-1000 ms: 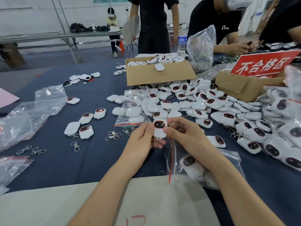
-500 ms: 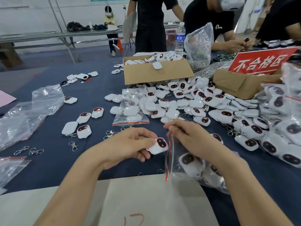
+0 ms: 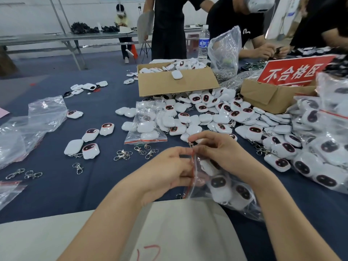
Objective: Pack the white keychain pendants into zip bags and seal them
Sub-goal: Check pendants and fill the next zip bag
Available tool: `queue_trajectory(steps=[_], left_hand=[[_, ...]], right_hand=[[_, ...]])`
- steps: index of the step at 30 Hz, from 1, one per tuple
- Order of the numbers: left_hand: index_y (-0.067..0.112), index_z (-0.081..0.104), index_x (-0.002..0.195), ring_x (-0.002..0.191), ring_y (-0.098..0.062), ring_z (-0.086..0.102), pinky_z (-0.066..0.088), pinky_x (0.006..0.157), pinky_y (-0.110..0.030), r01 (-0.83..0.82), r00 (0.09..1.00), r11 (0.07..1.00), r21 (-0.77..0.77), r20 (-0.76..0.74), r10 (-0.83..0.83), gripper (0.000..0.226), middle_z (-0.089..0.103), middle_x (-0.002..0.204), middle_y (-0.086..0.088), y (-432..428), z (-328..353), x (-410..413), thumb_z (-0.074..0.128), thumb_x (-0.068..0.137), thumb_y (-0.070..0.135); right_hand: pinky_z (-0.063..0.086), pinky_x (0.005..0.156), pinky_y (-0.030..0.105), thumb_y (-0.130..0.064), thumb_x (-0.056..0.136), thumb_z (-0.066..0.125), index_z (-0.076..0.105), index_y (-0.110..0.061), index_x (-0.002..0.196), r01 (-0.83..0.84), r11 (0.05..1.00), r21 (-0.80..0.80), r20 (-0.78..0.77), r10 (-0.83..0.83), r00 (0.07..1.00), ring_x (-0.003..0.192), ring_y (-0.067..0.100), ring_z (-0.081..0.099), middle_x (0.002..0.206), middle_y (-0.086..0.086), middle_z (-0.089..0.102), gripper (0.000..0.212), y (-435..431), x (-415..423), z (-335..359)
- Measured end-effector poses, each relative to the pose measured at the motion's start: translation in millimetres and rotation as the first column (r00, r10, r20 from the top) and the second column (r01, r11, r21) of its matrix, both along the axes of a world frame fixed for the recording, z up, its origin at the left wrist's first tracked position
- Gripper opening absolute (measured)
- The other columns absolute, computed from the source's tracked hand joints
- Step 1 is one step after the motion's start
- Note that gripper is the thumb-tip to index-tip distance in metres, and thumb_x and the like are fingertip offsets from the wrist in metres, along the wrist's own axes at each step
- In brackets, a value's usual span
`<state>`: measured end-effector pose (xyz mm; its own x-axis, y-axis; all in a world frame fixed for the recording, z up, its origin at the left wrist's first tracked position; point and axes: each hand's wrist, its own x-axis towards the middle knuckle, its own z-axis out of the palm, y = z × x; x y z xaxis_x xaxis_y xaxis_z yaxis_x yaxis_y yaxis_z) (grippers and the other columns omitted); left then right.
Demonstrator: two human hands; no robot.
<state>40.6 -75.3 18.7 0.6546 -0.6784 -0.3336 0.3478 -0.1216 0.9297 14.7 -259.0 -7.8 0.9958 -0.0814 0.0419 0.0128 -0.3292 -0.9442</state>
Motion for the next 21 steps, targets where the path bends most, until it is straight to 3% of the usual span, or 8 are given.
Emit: queue_trajectory(steps=[3,6,9,12,14,16,18,21], left_hand=[[0.005,0.046,0.136,0.109,-0.045,0.068,0.059,0.091,-0.047,0.027,0.999,0.997,0.074,0.037,-0.029,0.053,0.068,0.121,-0.027,-5,3,-5,0.031,0.092,-0.021],[0.013,0.057,0.125,0.088,-0.027,0.075,0.063,0.076,-0.04,0.002,0.961,0.977,0.215,0.271,-0.062,0.052,0.074,0.113,-0.01,3,13,-1,0.027,0.094,-0.016],[0.019,0.063,0.116,0.075,-0.013,0.071,0.062,0.063,-0.027,-0.212,0.87,0.953,0.216,0.487,0.083,0.045,0.074,0.1,0.002,17,21,14,0.029,0.099,-0.005],[0.028,0.066,0.106,0.077,-0.008,0.071,0.059,0.066,-0.022,-0.374,0.793,0.915,0.152,0.564,0.23,0.041,0.076,0.09,0.008,26,13,27,0.035,0.099,0.002],[0.035,0.063,0.1,0.083,-0.005,0.068,0.057,0.074,-0.025,-0.459,0.73,0.874,0.162,0.628,0.267,0.036,0.074,0.091,0.012,27,-3,33,0.039,0.101,0.009],[0.038,0.06,0.1,0.082,-0.002,0.061,0.048,0.071,-0.023,-0.527,0.639,0.825,0.203,0.735,0.227,0.028,0.067,0.091,0.017,25,-21,35,0.042,0.102,0.016],[0.033,0.061,0.108,0.087,-0.007,0.058,0.04,0.074,-0.024,-0.57,0.564,0.793,0.215,0.805,0.187,0.024,0.064,0.095,0.017,22,-37,33,0.044,0.102,0.016],[0.026,0.063,0.112,0.104,-0.011,0.058,0.042,0.088,-0.028,-0.578,0.527,0.788,0.212,0.834,0.162,0.025,0.064,0.112,0.015,18,-52,31,0.045,0.1,0.013]], right_hand=[[0.052,0.067,0.019,-0.018,0.095,0.069,0.074,-0.035,0.103,0.01,1.0,0.009,0.002,-0.01,1.0,0.072,0.006,0.067,0.088,-0.004,0.075,0.019,-1,0,0],[0.058,0.073,0.027,-0.022,0.094,0.07,0.074,-0.035,0.102,0.011,1.0,0.0,0.02,-0.011,1.0,0.076,0.01,0.069,0.089,0.0,0.076,0.016,-2,0,0],[0.053,0.075,0.023,-0.029,0.097,0.066,0.073,-0.04,0.104,-0.006,0.999,-0.04,-0.009,0.006,1.0,0.077,0.003,0.07,0.086,-0.007,0.077,0.014,0,-1,-1],[0.056,0.09,0.032,-0.027,0.101,0.06,0.073,-0.036,0.109,0.083,0.995,-0.058,0.044,-0.081,0.996,0.09,0.005,0.072,0.093,-0.012,0.078,0.018,3,1,-1],[0.057,0.09,0.034,-0.026,0.102,0.057,0.071,-0.034,0.116,0.289,0.935,-0.206,0.172,-0.256,0.951,0.091,0.001,0.069,0.098,-0.016,0.075,0.021,2,1,-2],[0.051,0.101,0.037,-0.03,0.102,0.055,0.065,-0.03,0.128,0.403,0.803,-0.439,0.224,-0.337,0.915,0.112,0.007,0.061,0.121,-0.014,0.067,0.027,-2,1,-3],[0.039,0.11,0.039,-0.042,0.101,0.054,0.056,-0.029,0.139,0.326,0.715,-0.619,0.09,-0.347,0.933,0.132,0.018,0.044,0.142,-0.006,0.053,0.04,-6,0,-7],[0.036,0.11,0.041,-0.049,0.099,0.054,0.052,-0.028,0.14,0.228,0.693,-0.684,-0.035,-0.343,0.939,0.133,0.024,0.039,0.141,0.0,0.052,0.046,-6,0,-10]])
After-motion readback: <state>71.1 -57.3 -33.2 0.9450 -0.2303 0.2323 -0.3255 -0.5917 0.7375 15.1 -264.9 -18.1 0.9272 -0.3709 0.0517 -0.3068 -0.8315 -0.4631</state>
